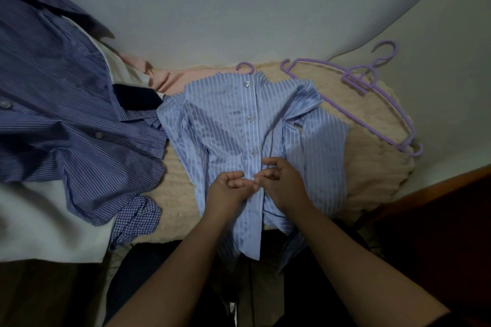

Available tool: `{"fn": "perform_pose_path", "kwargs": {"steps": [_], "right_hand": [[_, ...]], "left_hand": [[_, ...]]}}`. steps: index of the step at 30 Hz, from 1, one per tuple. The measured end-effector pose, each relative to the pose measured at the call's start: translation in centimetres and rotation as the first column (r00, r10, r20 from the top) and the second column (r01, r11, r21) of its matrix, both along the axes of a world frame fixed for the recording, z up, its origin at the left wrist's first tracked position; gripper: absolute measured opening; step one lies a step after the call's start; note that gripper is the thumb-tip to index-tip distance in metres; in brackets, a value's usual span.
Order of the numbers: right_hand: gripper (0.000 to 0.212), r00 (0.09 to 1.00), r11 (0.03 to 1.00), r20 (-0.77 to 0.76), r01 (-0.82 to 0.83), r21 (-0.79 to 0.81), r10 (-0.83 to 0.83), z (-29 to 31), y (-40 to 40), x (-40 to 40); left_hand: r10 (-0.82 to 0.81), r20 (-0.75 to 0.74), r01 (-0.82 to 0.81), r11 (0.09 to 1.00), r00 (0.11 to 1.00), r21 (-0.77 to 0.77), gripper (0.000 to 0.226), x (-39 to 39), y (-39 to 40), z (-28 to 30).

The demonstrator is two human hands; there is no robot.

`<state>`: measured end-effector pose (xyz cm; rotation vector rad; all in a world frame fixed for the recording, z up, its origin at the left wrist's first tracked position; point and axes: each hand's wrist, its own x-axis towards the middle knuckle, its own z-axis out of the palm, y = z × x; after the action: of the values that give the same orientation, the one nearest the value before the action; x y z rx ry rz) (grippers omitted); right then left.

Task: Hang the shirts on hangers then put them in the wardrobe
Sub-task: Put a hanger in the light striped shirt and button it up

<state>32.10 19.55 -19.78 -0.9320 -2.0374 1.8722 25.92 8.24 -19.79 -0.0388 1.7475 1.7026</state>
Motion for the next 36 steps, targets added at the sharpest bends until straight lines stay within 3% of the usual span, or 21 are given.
{"fn": "perform_pose_path", "kwargs": {"steps": [4,11,14,21,26,36], "right_hand": [[0.028,1.0,1.0,-0.018,0.016,-0.025,-0.016,0.0,-0.1,0.2],[0.029,1.0,1.0,-0.027,0.01,-0.024,-0.011,-0.3,-0.1,0.4],[0.027,0.999,1.0,-0.051,-0.015,-0.008,0.015,-0.3,-0.1,0.5],[0.026,0.996,0.997,-0.052,-0.064,0.05,0.066,-0.9,0.4,0.7],[0.034,0.997,0.999,-0.06,-0.043,0.005,0.043,-1.2,0.6,0.7],[0.036,0.999,0.995,-0.045,-0.018,-0.095,0.014,-1.2,0.0,0.6]], "left_hand": [[-0.072,-0.063,0.067,0.995,0.995,-0.08,0.036,-0.4,-0.2,-0.2],[-0.203,-0.32,0.118,0.957,0.925,-0.265,0.034,-0.3,-0.5,-0.4],[-0.206,-0.265,0.136,0.956,0.942,-0.258,0.033,-0.9,-0.3,-0.2],[-0.102,0.08,0.109,0.99,0.992,-0.095,0.029,-2.4,0.1,0.8],[-0.17,-0.002,0.168,0.975,0.985,-0.144,0.029,-2.3,-0.3,0.7],[-0.155,-0.095,0.133,0.971,0.983,-0.2,0.042,-1.6,-0.5,-0.4]]}}
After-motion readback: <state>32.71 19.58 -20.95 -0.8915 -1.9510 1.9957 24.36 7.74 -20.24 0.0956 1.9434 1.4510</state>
